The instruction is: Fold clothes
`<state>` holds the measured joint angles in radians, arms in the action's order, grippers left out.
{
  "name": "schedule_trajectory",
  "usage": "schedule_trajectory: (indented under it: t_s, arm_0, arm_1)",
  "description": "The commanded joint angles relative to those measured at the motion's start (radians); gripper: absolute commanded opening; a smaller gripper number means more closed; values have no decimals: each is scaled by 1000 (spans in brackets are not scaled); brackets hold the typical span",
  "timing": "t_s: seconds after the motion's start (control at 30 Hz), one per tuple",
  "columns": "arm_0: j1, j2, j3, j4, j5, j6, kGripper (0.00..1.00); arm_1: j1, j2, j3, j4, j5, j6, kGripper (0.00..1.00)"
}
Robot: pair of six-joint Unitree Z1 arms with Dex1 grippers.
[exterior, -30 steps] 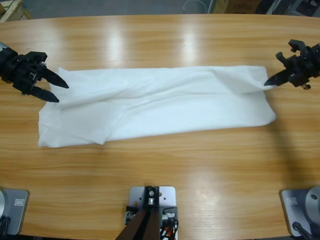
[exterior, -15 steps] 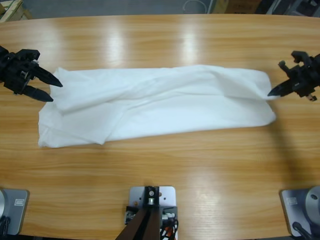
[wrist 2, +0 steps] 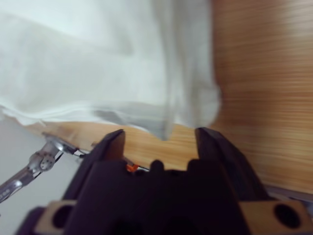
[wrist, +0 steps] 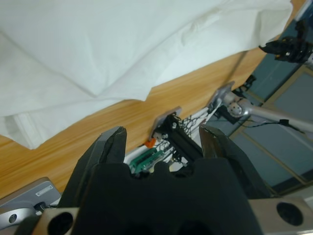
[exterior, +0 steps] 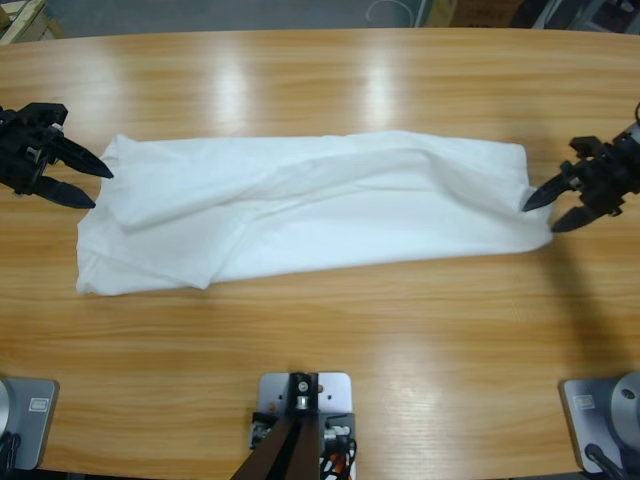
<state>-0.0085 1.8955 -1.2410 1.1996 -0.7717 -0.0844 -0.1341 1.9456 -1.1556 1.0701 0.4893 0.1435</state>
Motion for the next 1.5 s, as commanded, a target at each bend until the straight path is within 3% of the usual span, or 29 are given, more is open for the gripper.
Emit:
schedule_trajectory:
  t_s: [0.03,0.13,0.27,0.43,0.87,1.17,1.5]
  arm_0:
    - [24,-52,18,8,15,22,577]
    - [23,-162,6,-21,90,18,578]
    - [1,-265,-1,-68,119,18,582]
    - [-35,-236,7,-71,120,17,582]
    - [-42,-173,-5,-70,115,20,582]
    - [-42,-160,-6,-69,115,22,582]
    - [-44,-177,30,-69,115,26,582]
  arm_1:
    - [-45,-189,-91,93,-151,28,1000]
    - [-22,-277,-103,33,-92,57,1000]
    - [130,-216,-137,-73,-15,106,1000]
    - [272,-71,-225,-146,-15,120,1000]
    - [355,171,-391,-144,18,107,1000]
    - [502,110,-339,-154,9,186,1000]
    - [661,-36,-39,-358,5,334,1000]
